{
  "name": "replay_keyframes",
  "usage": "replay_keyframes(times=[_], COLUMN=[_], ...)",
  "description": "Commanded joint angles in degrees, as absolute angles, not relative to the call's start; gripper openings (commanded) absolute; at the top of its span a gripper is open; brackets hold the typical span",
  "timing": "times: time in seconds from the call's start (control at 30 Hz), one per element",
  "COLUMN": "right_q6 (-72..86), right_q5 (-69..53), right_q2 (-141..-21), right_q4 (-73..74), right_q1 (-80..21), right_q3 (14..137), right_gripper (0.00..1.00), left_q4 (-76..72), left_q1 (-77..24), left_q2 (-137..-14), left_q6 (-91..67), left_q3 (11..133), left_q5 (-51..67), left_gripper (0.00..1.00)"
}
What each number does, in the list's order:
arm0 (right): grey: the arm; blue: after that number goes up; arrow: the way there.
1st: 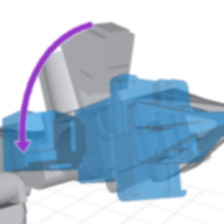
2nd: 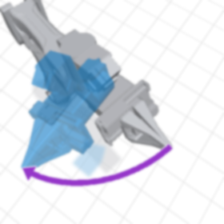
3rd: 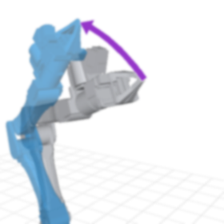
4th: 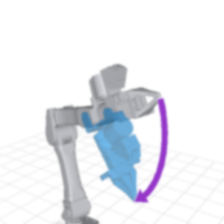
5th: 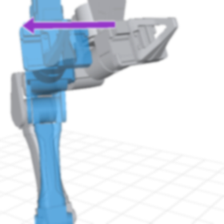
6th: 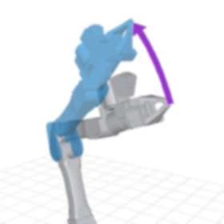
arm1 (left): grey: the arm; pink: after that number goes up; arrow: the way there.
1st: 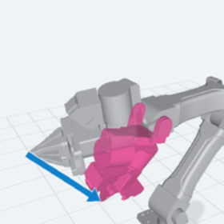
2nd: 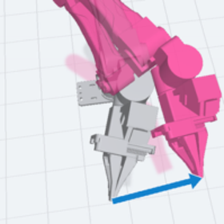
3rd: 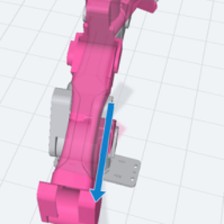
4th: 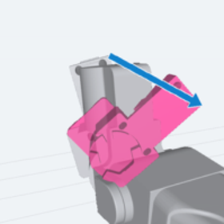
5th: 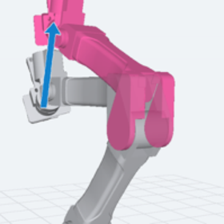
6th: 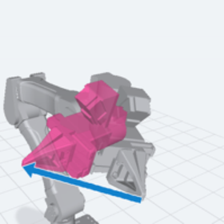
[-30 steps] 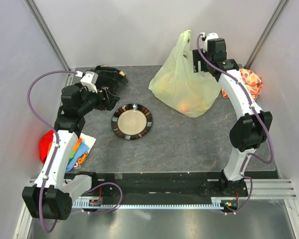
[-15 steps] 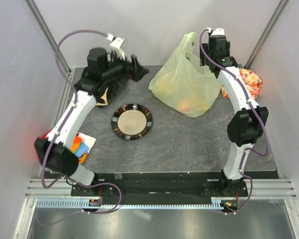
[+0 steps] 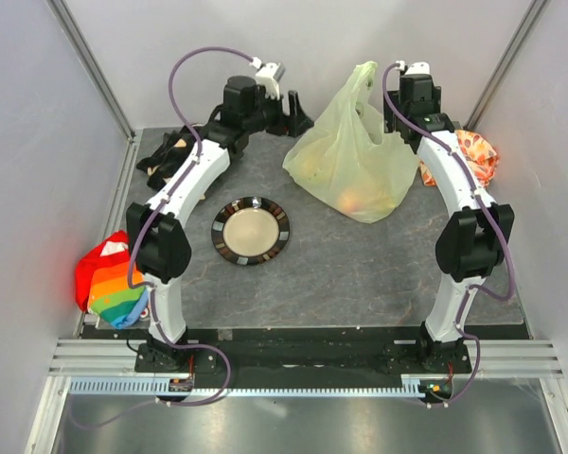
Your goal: Take the fake fruits out of the plastic bag
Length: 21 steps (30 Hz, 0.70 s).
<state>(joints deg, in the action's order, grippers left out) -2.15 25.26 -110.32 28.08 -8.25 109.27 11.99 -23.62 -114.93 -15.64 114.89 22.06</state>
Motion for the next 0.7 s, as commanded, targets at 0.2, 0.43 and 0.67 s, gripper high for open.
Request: replay_keyframes(times=[0.2, 0.43, 0.67], right_q6=[2.02, 1.32, 0.88], right_q5=[13.81, 12.30, 11.95], right_q2=[-105.38, -105.12, -104.42], right_q4=[30.15, 31.29, 31.64], right_q1=[-8.44, -8.70, -8.61], right_q3=[103.19, 102.04, 101.43], right_gripper=[0.91, 0.93, 0.94], left_q4=[44.62, 52.66, 46.34], left_q1=[-18.19, -20.48, -20.57], left_q2=[-93.88, -80.09, -67.95], left_q6=[16.99, 44.36, 57.12], left_q3=[91.07, 69.93, 53.54], left_q5=[26.97, 23.76, 21.27], left_gripper=[0.58, 0.73, 0.55])
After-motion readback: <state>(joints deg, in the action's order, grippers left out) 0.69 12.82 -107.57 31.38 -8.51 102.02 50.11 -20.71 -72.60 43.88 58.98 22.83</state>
